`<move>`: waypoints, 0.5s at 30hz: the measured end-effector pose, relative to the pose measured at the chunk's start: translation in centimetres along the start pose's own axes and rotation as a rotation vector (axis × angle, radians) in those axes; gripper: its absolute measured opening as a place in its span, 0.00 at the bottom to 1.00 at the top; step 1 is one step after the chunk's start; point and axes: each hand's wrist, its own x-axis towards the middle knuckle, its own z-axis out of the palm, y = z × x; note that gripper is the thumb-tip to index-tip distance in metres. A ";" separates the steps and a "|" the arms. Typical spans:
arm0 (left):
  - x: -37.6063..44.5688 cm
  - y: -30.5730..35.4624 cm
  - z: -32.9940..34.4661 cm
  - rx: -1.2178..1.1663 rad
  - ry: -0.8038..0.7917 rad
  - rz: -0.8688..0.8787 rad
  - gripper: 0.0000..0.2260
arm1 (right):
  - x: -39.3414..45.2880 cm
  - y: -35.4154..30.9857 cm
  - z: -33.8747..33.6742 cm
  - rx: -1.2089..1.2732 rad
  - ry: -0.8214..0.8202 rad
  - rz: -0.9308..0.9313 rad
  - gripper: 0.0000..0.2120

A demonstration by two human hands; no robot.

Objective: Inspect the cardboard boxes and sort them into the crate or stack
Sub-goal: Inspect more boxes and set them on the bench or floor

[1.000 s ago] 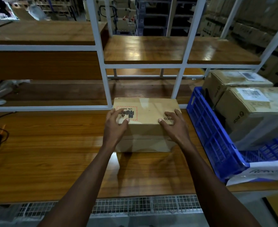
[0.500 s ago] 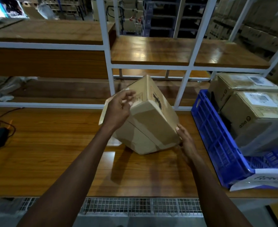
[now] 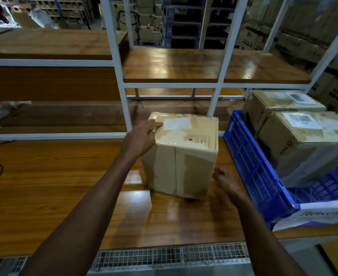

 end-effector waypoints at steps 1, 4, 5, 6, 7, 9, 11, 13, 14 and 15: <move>-0.1 0.4 0.4 0.005 -0.007 0.011 0.19 | -0.2 -1.1 -0.4 0.035 0.049 -0.045 0.12; -0.1 1.6 1.7 0.027 0.029 0.013 0.18 | -0.9 -5.3 -1.4 0.197 0.200 -0.198 0.08; -0.1 1.8 2.1 0.029 0.046 0.005 0.19 | -1.3 -6.7 -1.8 0.182 0.254 -0.243 0.08; -0.1 2.0 2.4 0.035 0.056 -0.004 0.19 | -1.6 -8.1 -2.2 0.139 0.299 -0.290 0.09; -0.1 2.2 2.6 0.045 0.060 -0.013 0.19 | -1.8 -9.2 -2.4 0.084 0.329 -0.335 0.12; -0.2 2.6 2.8 0.061 0.064 -0.028 0.19 | -2.3 -11.2 -2.3 -0.016 0.345 -0.401 0.14; -0.4 2.9 2.9 0.060 0.073 -0.040 0.19 | -2.1 -12.8 -1.5 -0.153 0.291 -0.433 0.15; -0.4 2.8 2.8 0.053 0.076 -0.040 0.19 | -1.9 -14.2 -0.1 -0.369 0.181 -0.440 0.19; -0.4 2.6 2.9 0.051 0.076 -0.037 0.19 | -1.7 -14.9 0.7 -0.531 0.135 -0.423 0.23; -0.3 2.4 2.9 0.050 0.071 -0.034 0.19 | -1.6 -15.4 1.5 -0.698 0.102 -0.390 0.28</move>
